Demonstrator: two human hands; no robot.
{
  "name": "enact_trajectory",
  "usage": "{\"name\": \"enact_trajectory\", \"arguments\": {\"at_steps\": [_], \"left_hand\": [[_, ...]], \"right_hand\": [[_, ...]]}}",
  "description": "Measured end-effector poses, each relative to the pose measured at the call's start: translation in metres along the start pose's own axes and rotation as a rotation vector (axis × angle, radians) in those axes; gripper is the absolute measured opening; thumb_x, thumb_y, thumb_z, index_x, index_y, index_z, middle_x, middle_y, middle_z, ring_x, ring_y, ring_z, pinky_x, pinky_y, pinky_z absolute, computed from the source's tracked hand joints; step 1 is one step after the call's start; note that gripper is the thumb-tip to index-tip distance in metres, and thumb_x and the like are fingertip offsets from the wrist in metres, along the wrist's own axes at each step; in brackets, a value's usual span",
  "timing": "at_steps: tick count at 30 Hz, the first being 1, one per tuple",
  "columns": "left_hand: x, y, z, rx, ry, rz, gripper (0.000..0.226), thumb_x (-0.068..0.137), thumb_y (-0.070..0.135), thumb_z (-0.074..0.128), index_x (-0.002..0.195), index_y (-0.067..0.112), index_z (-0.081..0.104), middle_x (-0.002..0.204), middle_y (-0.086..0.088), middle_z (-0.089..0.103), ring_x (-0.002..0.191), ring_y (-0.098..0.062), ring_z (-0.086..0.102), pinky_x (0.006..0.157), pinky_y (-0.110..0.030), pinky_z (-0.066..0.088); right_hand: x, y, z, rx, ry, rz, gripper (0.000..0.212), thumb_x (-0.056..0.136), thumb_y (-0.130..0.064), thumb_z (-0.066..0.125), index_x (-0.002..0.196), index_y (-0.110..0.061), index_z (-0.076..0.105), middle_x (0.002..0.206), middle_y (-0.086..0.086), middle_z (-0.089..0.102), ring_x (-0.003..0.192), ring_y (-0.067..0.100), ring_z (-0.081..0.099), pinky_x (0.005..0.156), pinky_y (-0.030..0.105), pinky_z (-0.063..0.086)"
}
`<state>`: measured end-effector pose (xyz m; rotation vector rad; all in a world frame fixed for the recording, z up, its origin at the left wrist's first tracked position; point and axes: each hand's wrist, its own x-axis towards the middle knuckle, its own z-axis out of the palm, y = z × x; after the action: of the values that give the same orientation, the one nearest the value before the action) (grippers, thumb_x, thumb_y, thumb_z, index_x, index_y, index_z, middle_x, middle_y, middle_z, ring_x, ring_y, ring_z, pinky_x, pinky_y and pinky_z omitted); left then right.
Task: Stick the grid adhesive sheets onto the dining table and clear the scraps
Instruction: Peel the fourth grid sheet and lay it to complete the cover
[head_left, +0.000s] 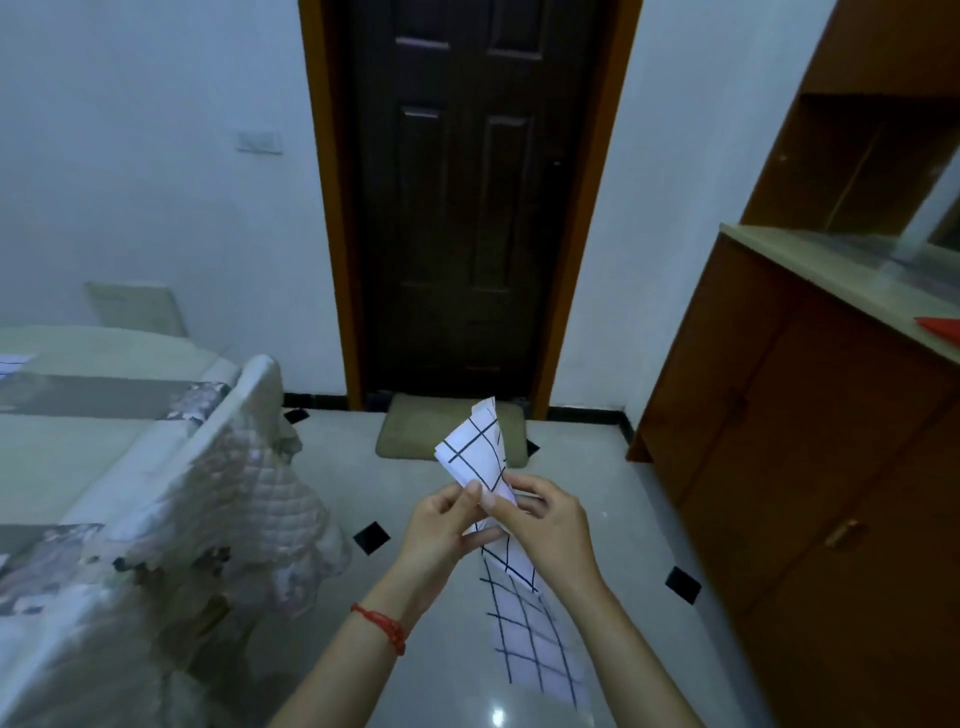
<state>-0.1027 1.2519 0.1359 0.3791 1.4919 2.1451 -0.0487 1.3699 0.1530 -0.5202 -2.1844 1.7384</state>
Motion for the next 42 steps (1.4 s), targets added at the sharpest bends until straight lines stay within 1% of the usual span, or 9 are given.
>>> {"name": "enact_trajectory", "arguments": {"at_steps": [4, 11, 17, 22, 25, 29, 32, 38, 42], "left_hand": [[0.054, 0.022, -0.037, -0.062, 0.046, 0.023, 0.041, 0.078, 0.041, 0.057, 0.101, 0.01, 0.069, 0.107, -0.01, 0.072, 0.104, -0.023, 0.067, 0.076, -0.028, 0.057], [0.133, 0.055, -0.088, -0.01, 0.17, 0.1, 0.032, 0.092, 0.033, 0.045, 0.099, 0.016, 0.072, 0.102, -0.01, 0.074, 0.1, -0.021, 0.068, 0.074, -0.023, 0.056], [0.183, 0.079, -0.123, 0.042, 0.405, 0.156, 0.032, 0.094, 0.016, 0.048, 0.076, 0.013, 0.075, 0.079, -0.006, 0.076, 0.08, -0.018, 0.072, 0.064, -0.023, 0.056], [0.23, 0.094, -0.149, 0.073, 0.649, 0.224, 0.029, 0.091, 0.008, 0.05, 0.069, 0.002, 0.067, 0.062, -0.003, 0.072, 0.06, -0.016, 0.07, 0.054, -0.02, 0.054], [0.257, 0.103, -0.163, 0.062, 0.774, 0.261, 0.029, 0.091, 0.01, 0.051, 0.066, 0.006, 0.065, 0.06, -0.002, 0.071, 0.059, -0.015, 0.069, 0.053, -0.02, 0.053], [0.287, 0.125, -0.182, 0.039, 0.945, 0.307, 0.039, 0.09, 0.01, 0.052, 0.054, 0.018, 0.064, 0.056, 0.001, 0.068, 0.055, -0.013, 0.066, 0.05, -0.021, 0.051], [0.297, 0.149, -0.203, 0.044, 1.1, 0.334, 0.043, 0.089, 0.01, 0.052, 0.047, 0.02, 0.055, 0.047, 0.004, 0.056, 0.048, -0.015, 0.057, 0.046, -0.026, 0.046], [0.276, 0.201, -0.263, 0.142, 1.384, 0.385, 0.028, 0.09, 0.012, 0.052, 0.063, 0.009, 0.054, 0.059, -0.006, 0.062, 0.049, -0.014, 0.061, 0.045, -0.02, 0.053], [0.255, 0.233, -0.313, 0.221, 1.507, 0.413, 0.027, 0.091, 0.01, 0.05, 0.064, 0.008, 0.055, 0.068, -0.009, 0.059, 0.062, -0.02, 0.06, 0.045, -0.018, 0.051]], "right_hand": [[0.065, -0.015, 0.034, 0.051, -0.091, -0.015, 0.049, 0.068, -0.028, 0.081, 0.112, -0.016, 0.064, 0.104, -0.007, 0.07, 0.092, -0.001, 0.067, 0.076, 0.016, 0.055], [0.156, -0.035, 0.089, 0.089, -0.216, -0.064, 0.052, 0.072, -0.017, 0.078, 0.12, -0.013, 0.06, 0.109, -0.002, 0.069, 0.1, 0.005, 0.066, 0.088, 0.024, 0.054], [0.225, -0.045, 0.131, 0.057, -0.329, -0.15, 0.011, 0.084, -0.014, 0.064, 0.092, -0.018, 0.07, 0.076, -0.013, 0.071, 0.073, -0.004, 0.067, 0.065, 0.008, 0.048], [0.294, -0.046, 0.166, 0.019, -0.353, -0.217, 0.04, 0.087, -0.008, 0.054, 0.05, -0.014, 0.041, 0.043, -0.01, 0.036, 0.044, 0.003, 0.031, 0.043, 0.014, 0.024], [0.337, -0.053, 0.185, -0.002, -0.405, -0.28, 0.044, 0.087, -0.012, 0.056, 0.05, -0.018, 0.034, 0.044, -0.009, 0.028, 0.046, 0.005, 0.025, 0.046, 0.019, 0.021], [0.394, -0.069, 0.207, 0.028, -0.513, -0.317, 0.037, 0.086, -0.015, 0.055, 0.057, 0.0, 0.039, 0.055, 0.005, 0.031, 0.055, 0.013, 0.029, 0.054, 0.027, 0.024], [0.434, -0.088, 0.227, -0.016, -0.574, -0.387, 0.039, 0.085, -0.015, 0.056, 0.053, -0.011, 0.034, 0.045, -0.01, 0.029, 0.048, 0.005, 0.025, 0.049, 0.023, 0.021], [0.48, -0.137, 0.29, -0.034, -0.625, -0.502, 0.046, 0.084, -0.014, 0.055, 0.05, -0.021, 0.025, 0.041, -0.006, 0.025, 0.041, 0.006, 0.025, 0.039, 0.018, 0.017], [0.494, -0.171, 0.348, -0.019, -0.656, -0.551, 0.044, 0.084, -0.011, 0.054, 0.051, -0.019, 0.025, 0.05, -0.005, 0.023, 0.048, 0.007, 0.022, 0.045, 0.023, 0.016]]}}
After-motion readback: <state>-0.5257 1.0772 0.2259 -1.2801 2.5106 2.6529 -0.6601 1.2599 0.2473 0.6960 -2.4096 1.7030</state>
